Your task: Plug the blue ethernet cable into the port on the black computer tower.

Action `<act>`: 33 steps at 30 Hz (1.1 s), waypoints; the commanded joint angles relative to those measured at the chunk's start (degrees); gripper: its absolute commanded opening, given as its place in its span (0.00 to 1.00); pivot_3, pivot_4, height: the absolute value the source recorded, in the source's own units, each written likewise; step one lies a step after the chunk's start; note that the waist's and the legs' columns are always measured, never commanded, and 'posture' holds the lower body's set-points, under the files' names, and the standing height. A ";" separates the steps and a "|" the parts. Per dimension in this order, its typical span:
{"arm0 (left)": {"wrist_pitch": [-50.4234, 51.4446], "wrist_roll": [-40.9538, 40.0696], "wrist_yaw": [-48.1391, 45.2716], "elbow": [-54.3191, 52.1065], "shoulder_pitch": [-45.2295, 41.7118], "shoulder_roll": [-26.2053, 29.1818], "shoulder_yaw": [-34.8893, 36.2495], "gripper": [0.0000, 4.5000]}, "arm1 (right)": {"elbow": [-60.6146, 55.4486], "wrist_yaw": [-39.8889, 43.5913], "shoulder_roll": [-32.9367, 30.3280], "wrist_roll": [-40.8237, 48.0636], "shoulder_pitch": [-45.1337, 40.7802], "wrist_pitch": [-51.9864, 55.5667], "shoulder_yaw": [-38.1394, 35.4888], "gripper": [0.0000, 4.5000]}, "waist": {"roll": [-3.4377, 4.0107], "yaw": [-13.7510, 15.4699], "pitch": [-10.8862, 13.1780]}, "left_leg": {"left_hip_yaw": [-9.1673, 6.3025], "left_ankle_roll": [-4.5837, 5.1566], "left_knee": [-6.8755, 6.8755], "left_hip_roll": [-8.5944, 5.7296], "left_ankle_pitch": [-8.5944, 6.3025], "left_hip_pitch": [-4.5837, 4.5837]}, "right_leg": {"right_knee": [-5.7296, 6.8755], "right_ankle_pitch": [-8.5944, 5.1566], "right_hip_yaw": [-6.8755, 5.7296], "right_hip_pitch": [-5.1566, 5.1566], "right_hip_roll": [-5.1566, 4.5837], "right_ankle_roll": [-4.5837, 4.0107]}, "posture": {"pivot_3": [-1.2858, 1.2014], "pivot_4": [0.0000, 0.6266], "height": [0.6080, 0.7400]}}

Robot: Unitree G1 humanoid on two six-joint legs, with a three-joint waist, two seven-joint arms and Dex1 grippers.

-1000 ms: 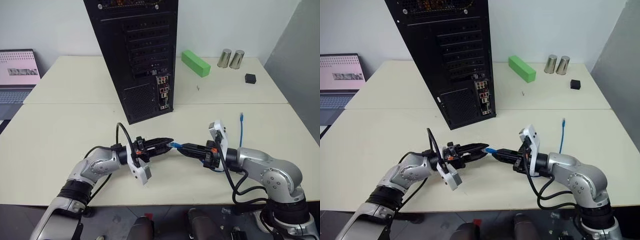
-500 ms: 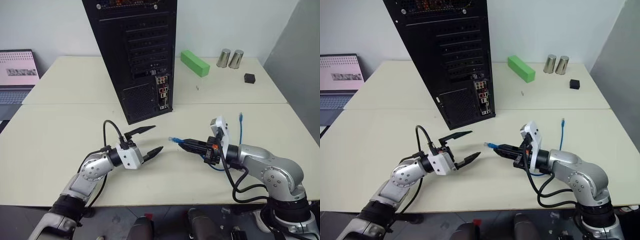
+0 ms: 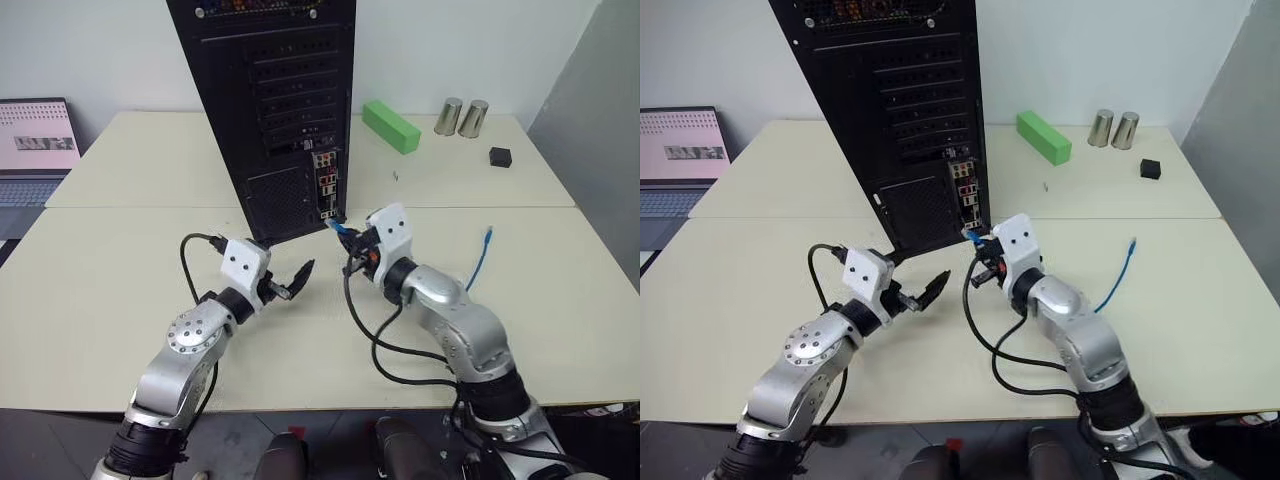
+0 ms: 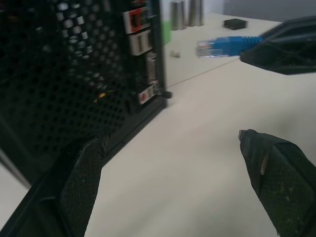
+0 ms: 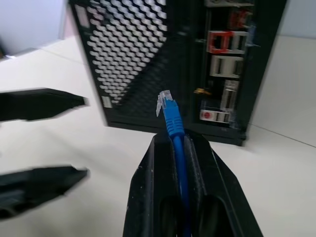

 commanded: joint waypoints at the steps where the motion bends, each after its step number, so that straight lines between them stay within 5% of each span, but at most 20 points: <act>1: 1.41 1.30 1.31 -3.05 -0.99 -1.18 1.85 0.99 | 1.74 -3.54 3.40 -3.22 -2.59 -3.05 -0.36 0.00 | 0.00 0.00 0.00 | 0.00 0.00 -0.01 0.01 0.00 0.00 | 0.00 0.02 0.00 -0.02 0.00 -0.03 | 0.52 0.24 1.00; 13: 6.40 1.29 1.16 -4.24 -2.86 -3.94 3.81 0.99 | 12.72 -6.21 10.27 -6.05 -11.71 -6.79 -4.22 0.00 | 0.00 -0.04 0.00 | 0.02 0.00 -0.03 0.00 0.00 -0.03 | 0.00 0.06 0.01 -0.06 0.00 -0.10 | 0.52 0.24 1.00; 33: 5.92 3.08 -1.05 -4.67 -3.67 -4.82 3.60 0.99 | 20.95 -6.59 11.25 -6.70 -16.06 -10.56 -7.14 0.00 | 0.00 -0.06 0.00 | 0.05 0.00 -0.05 -0.01 0.00 -0.07 | 0.00 0.07 0.04 -0.13 -0.02 -0.12 | 0.52 0.24 1.00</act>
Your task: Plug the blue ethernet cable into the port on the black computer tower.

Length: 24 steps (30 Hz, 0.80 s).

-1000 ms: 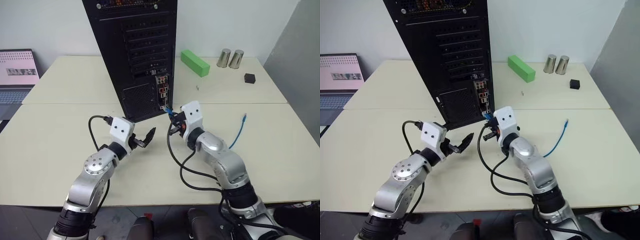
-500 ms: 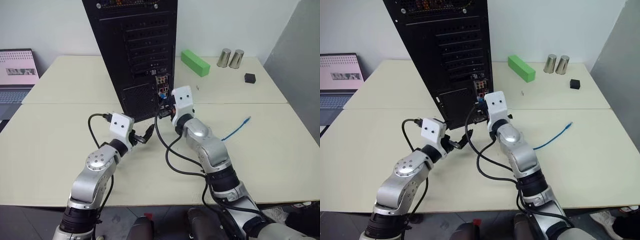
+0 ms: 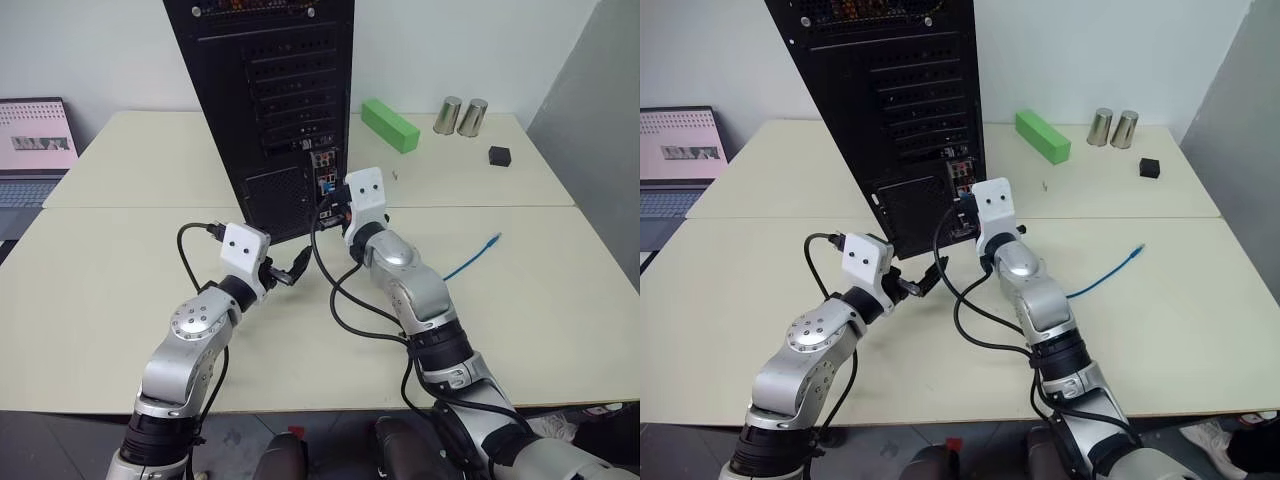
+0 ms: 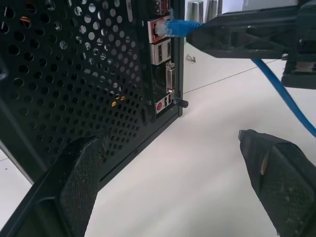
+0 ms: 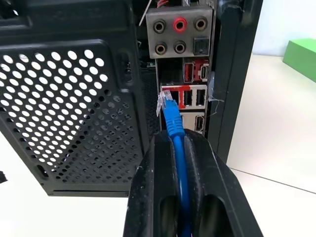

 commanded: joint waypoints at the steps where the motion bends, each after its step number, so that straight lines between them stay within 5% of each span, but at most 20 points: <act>1: -0.88 0.58 -0.34 -2.33 -1.00 -0.47 0.68 0.99 | -0.42 -0.27 0.90 -0.48 -1.98 -1.87 -0.97 0.00 | 0.00 0.00 0.00 | 0.01 0.00 0.00 0.00 0.00 -0.01 | 0.00 0.00 0.01 -0.01 0.00 0.00 | 0.52 0.24 1.00; 24: -0.95 1.92 -1.52 -2.36 -1.28 -1.34 0.74 0.99 | 2.76 -0.24 2.48 0.60 -4.31 -1.61 -2.68 0.00 | 0.00 -0.01 0.00 | 0.02 0.00 0.00 0.01 0.00 -0.13 | 0.01 0.01 0.03 -0.15 0.00 -0.01 | 0.52 0.24 1.00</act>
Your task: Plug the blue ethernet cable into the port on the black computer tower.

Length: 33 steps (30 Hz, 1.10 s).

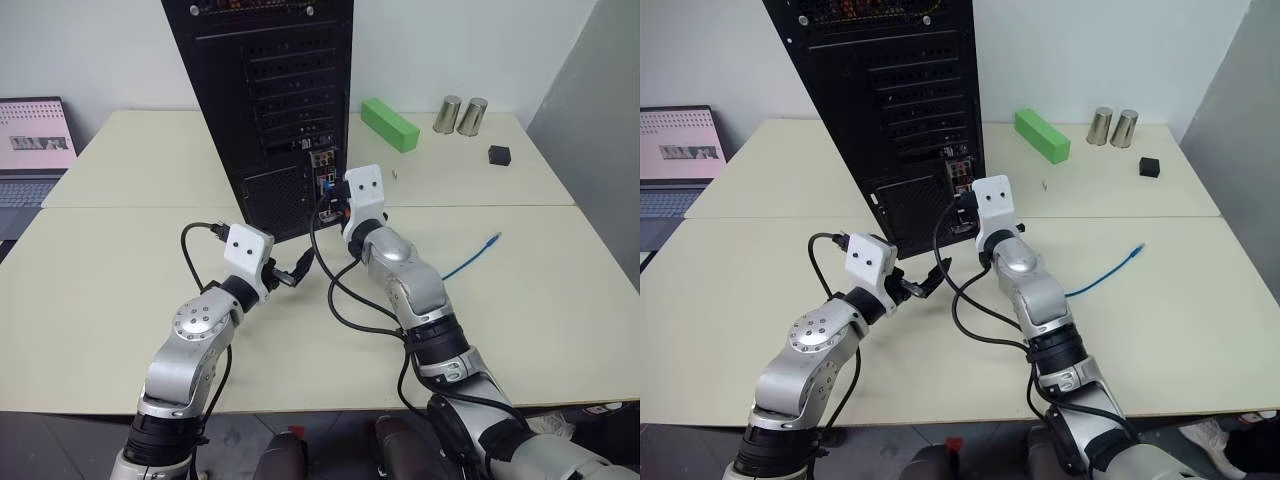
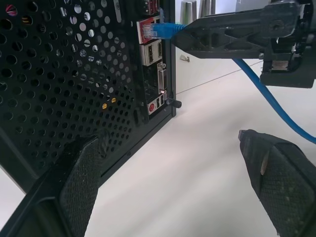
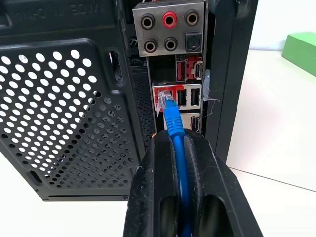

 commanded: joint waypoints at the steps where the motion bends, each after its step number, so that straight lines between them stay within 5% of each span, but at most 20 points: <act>1: -0.91 0.33 -0.23 -2.19 -1.17 -0.33 0.73 0.99 | -0.32 -0.28 1.58 0.44 -2.27 -0.52 -1.11 0.00 | 0.00 0.00 0.00 | 0.00 0.00 0.00 0.00 0.00 0.00 | 0.00 0.00 0.00 0.00 0.00 0.00 | 0.52 0.24 1.00; 33: -2.08 1.14 -0.78 -2.35 -0.97 -0.43 0.36 0.99 | 2.90 -0.96 5.29 3.43 -9.07 -0.43 -0.54 0.00 | 0.02 -0.80 0.01 | 0.02 0.00 0.00 0.03 0.00 0.00 | 0.01 0.04 0.01 -0.03 0.03 -0.06 | 0.52 0.24 1.00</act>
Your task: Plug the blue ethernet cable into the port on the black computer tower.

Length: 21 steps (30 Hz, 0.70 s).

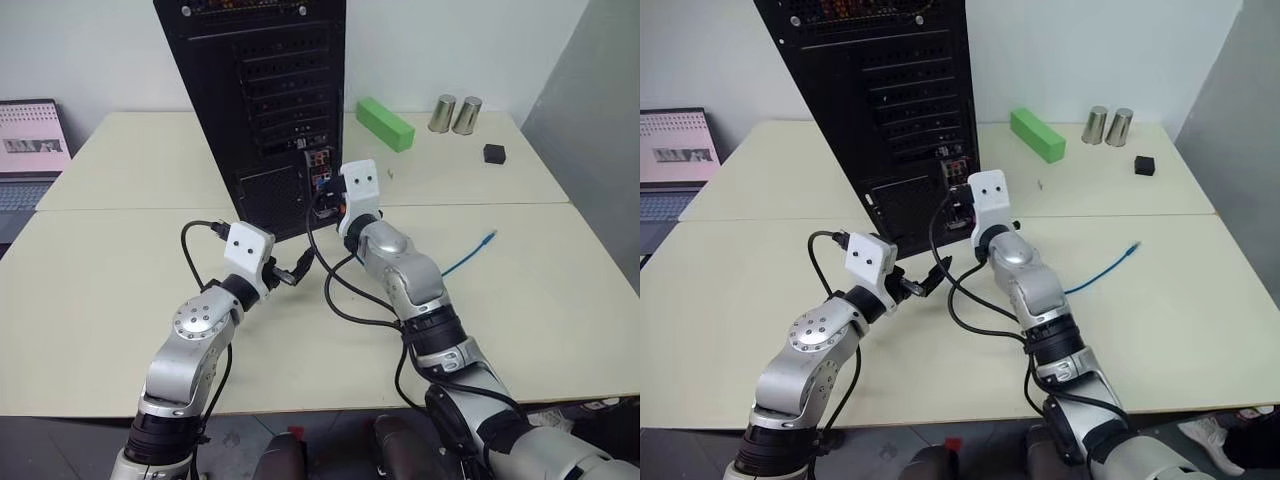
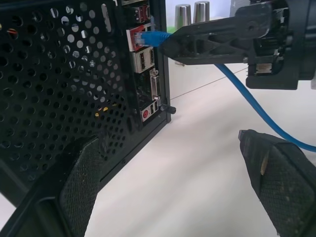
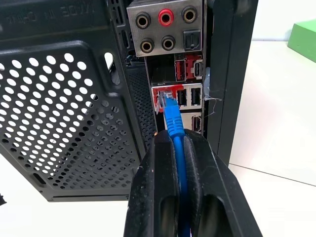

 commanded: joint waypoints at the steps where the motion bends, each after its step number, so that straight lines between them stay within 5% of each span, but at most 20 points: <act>1: -1.45 0.53 -0.33 -2.29 -0.79 -0.38 0.33 0.99 | -0.28 -0.40 5.11 0.77 -5.45 -2.72 -0.38 0.00 | 0.00 -0.23 0.00 | -0.01 0.00 0.00 0.00 0.00 0.00 | 0.01 0.00 -0.01 0.00 0.00 0.00 | 0.52 0.24 1.00; 21: -1.65 1.35 -0.35 -2.16 -0.79 -1.20 0.23 0.99 | 4.87 0.32 4.25 1.95 -8.85 -5.75 -0.50 0.00 | 0.01 -1.09 0.00 | 0.00 0.02 0.00 0.06 0.01 0.03 | 0.02 0.08 0.00 -0.01 0.09 -0.05 | 0.52 0.24 1.00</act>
